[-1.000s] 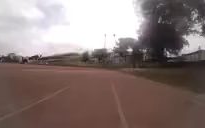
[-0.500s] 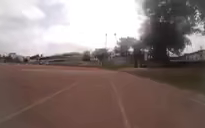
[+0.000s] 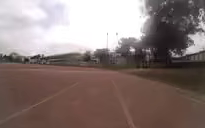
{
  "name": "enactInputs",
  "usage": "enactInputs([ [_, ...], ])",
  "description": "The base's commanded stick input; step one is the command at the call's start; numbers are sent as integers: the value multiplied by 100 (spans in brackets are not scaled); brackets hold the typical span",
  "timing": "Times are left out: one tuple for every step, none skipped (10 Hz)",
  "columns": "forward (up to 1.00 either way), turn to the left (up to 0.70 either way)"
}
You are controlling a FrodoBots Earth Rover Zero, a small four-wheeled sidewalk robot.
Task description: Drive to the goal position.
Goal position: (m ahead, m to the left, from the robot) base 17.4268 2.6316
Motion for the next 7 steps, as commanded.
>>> enactInputs([
  [85, 0],
  [85, 0],
  [85, 0],
  [85, 0],
  [85, 0],
  [85, 0],
  [85, 0],
])
